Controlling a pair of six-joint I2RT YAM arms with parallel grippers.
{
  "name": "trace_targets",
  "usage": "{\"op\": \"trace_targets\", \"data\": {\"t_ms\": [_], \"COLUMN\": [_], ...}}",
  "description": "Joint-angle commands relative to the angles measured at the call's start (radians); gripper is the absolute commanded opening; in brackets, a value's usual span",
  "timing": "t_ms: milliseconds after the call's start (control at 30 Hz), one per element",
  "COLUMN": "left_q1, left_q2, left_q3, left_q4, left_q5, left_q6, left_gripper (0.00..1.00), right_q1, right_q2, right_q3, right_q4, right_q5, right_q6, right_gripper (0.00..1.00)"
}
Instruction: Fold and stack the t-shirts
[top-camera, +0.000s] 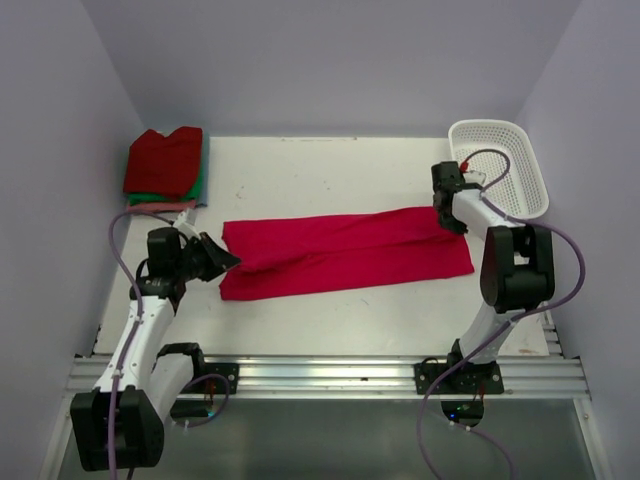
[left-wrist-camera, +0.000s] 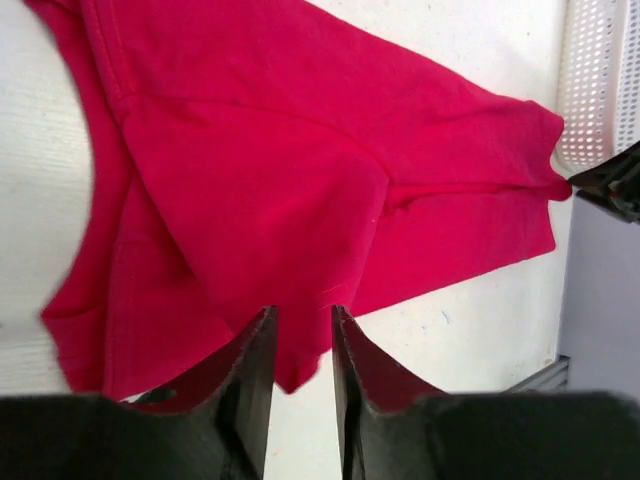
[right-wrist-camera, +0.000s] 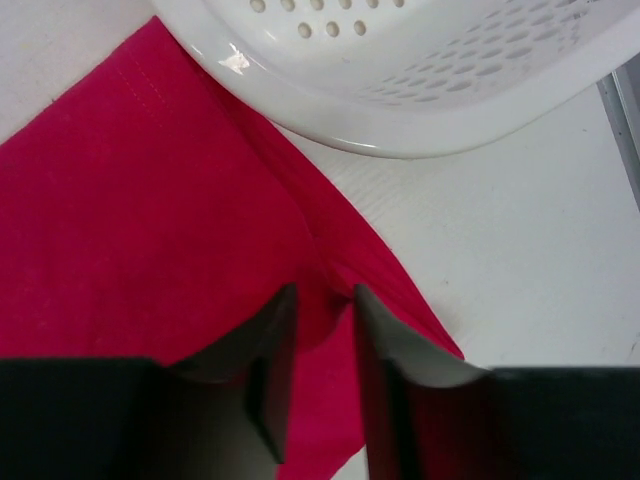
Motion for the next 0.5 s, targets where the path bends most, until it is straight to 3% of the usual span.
{"op": "trace_targets", "data": {"t_ms": [0, 33, 67, 100, 233, 300, 400, 433, 467], "left_q1": [0.006, 0.006, 0.008, 0.008, 0.006, 0.008, 0.006, 0.006, -0.004], "left_q2": [-0.063, -0.081, -0.122, -0.144, -0.241, -0.238, -0.094, -0.047, 0.037], "left_q3": [0.002, 0.003, 0.006, 0.015, 0.025, -0.012, -0.026, -0.044, -0.058], "left_q4": [-0.037, -0.044, -0.041, -0.04, 0.053, 0.208, 0.352, 0.394, 0.488], "left_q5": [-0.073, -0.092, -0.105, -0.133, -0.153, -0.104, -0.043, -0.023, -0.005], "left_q6": [0.019, 0.005, 0.003, -0.004, -0.036, -0.058, -0.099, -0.125, -0.141], "left_gripper": [0.36, 0.58, 1.0, 1.0, 1.0, 1.0, 1.0, 1.0, 0.99], "right_q1": [0.011, 0.017, 0.035, 0.046, 0.129, 0.17, 0.178, 0.178, 0.178], "right_q2": [-0.031, -0.045, -0.066, -0.089, -0.212, -0.218, -0.194, -0.183, -0.153], "right_q3": [0.037, 0.034, 0.021, 0.01, -0.038, -0.046, -0.033, -0.029, -0.017], "right_q4": [-0.018, -0.015, -0.003, 0.011, 0.095, 0.103, 0.092, 0.082, 0.071], "right_q5": [0.045, 0.037, 0.022, -0.013, -0.133, -0.153, -0.198, -0.204, -0.204], "right_q6": [0.014, 0.011, 0.001, -0.023, -0.072, -0.074, -0.057, -0.054, -0.048], "right_gripper": [0.38, 0.45, 0.48, 0.53, 0.56, 0.55, 0.28, 0.0, 0.0]}}
